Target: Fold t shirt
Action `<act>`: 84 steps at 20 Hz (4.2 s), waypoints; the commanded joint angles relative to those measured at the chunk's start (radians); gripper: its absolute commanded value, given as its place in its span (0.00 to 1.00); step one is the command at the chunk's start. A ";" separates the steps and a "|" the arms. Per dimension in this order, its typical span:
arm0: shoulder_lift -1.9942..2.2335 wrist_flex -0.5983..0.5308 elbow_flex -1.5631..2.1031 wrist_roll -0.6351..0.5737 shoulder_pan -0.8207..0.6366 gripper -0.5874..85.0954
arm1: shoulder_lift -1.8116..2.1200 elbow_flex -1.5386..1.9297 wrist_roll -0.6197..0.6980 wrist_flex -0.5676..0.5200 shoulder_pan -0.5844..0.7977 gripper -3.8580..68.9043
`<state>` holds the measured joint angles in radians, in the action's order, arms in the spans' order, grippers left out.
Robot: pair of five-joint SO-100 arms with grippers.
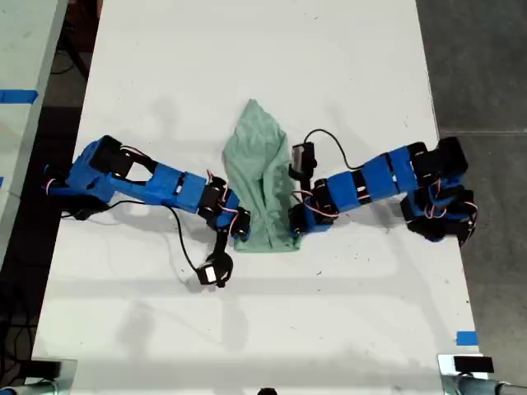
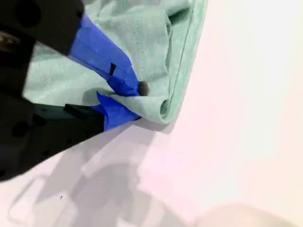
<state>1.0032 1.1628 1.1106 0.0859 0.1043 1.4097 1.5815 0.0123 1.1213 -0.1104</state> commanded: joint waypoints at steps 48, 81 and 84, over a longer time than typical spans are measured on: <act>2.568 -0.250 2.034 -0.313 -0.313 0.00 | 2.105 1.503 0.184 0.190 0.331 0.06; 2.600 -0.130 2.097 -0.362 -0.288 0.06 | 2.103 1.493 0.207 0.279 0.308 0.19; 2.600 -0.130 2.097 -0.362 -0.290 0.06 | 2.103 1.493 0.207 0.279 0.308 0.19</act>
<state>3.5972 1.0308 3.2030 -0.2669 -0.1917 3.5082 3.0388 0.2010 1.3975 0.1887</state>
